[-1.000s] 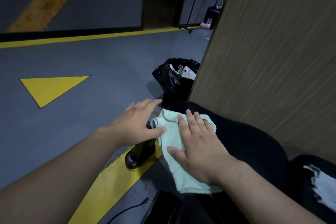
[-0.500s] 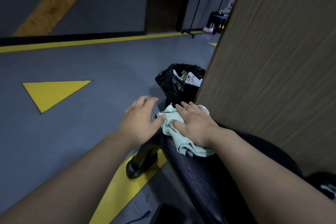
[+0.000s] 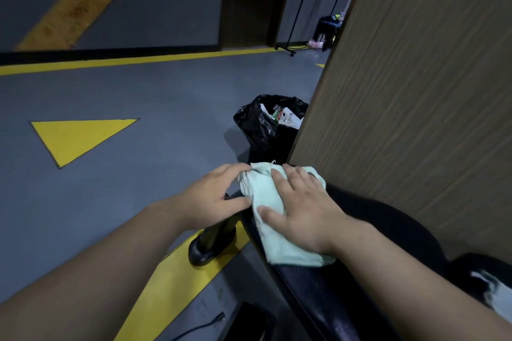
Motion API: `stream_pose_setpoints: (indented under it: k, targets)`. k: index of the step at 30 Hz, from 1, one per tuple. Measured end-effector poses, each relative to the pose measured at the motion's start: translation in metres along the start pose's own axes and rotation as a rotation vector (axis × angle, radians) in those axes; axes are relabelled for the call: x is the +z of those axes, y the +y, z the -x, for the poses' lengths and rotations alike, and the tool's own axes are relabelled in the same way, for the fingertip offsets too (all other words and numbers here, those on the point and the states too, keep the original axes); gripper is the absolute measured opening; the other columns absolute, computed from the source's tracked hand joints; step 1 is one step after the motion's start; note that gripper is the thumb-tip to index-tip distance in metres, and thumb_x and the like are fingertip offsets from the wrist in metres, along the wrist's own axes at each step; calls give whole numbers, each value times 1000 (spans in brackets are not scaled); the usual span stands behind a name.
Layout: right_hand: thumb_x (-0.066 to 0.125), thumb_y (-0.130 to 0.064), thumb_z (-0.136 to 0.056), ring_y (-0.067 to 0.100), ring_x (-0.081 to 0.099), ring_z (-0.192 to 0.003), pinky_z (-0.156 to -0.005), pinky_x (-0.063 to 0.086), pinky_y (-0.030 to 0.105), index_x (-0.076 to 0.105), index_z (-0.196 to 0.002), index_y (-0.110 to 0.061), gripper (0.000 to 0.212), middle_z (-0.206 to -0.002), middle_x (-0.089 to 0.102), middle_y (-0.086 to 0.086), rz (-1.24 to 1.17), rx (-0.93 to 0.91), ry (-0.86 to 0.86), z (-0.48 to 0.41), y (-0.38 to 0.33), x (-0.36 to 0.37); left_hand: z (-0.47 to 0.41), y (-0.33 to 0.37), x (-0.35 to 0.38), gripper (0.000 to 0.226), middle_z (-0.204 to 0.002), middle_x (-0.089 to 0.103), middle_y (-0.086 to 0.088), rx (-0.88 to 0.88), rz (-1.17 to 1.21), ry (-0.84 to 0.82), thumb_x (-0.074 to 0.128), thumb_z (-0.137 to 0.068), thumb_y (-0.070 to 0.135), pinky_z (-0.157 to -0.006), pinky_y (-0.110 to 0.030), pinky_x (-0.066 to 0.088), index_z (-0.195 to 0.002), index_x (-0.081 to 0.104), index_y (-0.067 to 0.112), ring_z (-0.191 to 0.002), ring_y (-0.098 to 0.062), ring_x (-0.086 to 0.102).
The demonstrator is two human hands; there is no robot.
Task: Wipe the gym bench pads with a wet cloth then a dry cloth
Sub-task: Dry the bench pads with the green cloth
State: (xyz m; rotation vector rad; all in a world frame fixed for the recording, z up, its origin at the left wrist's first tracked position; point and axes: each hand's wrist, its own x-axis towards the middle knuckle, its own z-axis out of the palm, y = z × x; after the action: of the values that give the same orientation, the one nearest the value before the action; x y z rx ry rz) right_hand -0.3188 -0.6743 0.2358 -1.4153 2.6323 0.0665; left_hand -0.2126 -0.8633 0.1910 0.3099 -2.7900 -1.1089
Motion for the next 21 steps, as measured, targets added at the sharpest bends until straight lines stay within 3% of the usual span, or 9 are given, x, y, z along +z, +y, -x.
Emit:
stream_pose_setpoints:
  k: [2, 6, 10, 14, 21]
  targets:
    - [24, -70, -91, 25, -20, -149, -121, -9, 42, -13, -155, -24, 88, -163, -17, 8, 25, -6, -2, 31, -4, 2, 1, 1, 0, 60, -138, 40, 20, 22, 32, -7, 49, -89, 54, -104, -35, 40, -145, 33, 41, -118, -9, 51]
    - [21, -68, -94, 22, -33, -144, -116, -19, 35, -26, -150, -25, 86, -158, -32, 6, 64, 15, -33, 83, -12, 5, 4, 6, 5, 66, -146, 38, 23, 73, 25, -23, 37, -88, 72, -111, -33, 33, -147, 34, 42, -133, -3, 38]
    - [20, -70, -93, 24, -37, -142, -118, -17, 38, -31, -148, -25, 88, -155, -38, 7, 95, 49, -71, 101, -22, 9, 6, 5, 7, 69, -143, 42, 24, 68, 49, -19, 31, -89, 76, -111, -32, 33, -146, 40, 38, -132, -2, 40]
    - [19, -71, -92, 29, -33, -144, -120, -13, 46, -27, -151, -20, 90, -157, -33, 12, 107, 66, -47, 78, -22, 10, 5, 0, 5, 91, -139, 47, 20, 53, 48, 30, 21, -75, 92, -107, -39, 41, -144, 43, 36, -124, -6, 49]
    - [23, -78, -87, 29, -13, -150, -121, -7, 46, -5, -157, -21, 94, -164, -10, 11, -19, 99, -6, -16, -5, -2, 2, -9, 2, 107, -144, 43, 15, 2, -59, 60, 23, -66, 98, -108, -36, 38, -151, 32, 32, -131, -7, 42]
